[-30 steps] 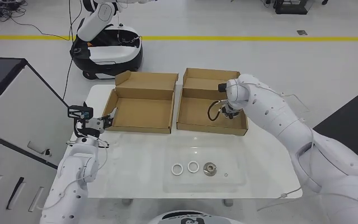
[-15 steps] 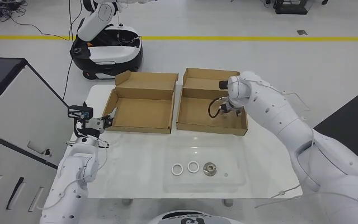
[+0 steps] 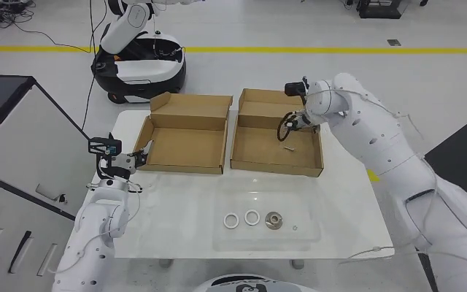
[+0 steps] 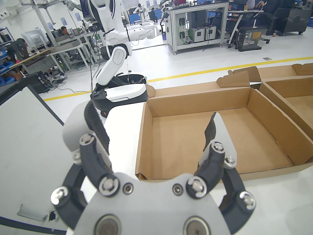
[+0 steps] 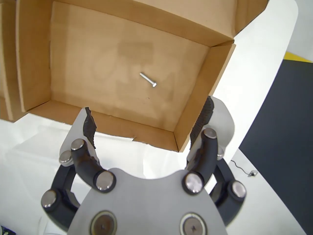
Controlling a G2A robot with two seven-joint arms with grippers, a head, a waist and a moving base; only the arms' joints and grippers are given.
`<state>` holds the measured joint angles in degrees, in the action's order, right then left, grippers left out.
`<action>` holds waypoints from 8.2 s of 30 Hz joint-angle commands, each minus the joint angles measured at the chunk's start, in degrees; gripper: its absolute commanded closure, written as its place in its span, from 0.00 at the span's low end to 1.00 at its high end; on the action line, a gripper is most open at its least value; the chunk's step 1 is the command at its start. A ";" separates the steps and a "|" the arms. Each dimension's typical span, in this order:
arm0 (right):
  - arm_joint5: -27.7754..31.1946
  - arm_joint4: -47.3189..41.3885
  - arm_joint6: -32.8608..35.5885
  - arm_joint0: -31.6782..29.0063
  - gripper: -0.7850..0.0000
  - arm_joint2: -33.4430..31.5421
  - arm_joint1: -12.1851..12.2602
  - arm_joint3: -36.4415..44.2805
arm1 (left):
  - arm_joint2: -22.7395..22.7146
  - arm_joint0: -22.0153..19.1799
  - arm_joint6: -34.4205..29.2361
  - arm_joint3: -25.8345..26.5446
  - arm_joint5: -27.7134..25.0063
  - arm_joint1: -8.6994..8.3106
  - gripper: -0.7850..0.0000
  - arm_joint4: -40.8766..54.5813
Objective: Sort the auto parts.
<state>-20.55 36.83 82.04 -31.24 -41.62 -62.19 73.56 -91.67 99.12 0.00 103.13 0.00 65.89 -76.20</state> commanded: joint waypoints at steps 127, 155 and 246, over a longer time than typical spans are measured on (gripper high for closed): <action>37.71 -7.80 5.08 -4.65 0.27 29.83 18.79 40.19 | 0.00 0.00 0.00 0.00 0.00 0.00 0.00 0.00; 37.89 -6.38 4.89 -6.94 0.56 30.04 18.28 38.41 | 0.00 0.00 0.00 0.00 0.00 0.00 0.00 0.00; 64.10 -78.90 -21.30 -20.46 1.00 -8.00 32.44 32.48 | 0.00 0.00 0.00 0.00 0.00 0.00 0.00 0.00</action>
<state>43.17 -41.97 61.13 -51.76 -49.62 -29.71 105.57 -91.67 99.12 0.00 103.13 0.00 65.89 -76.20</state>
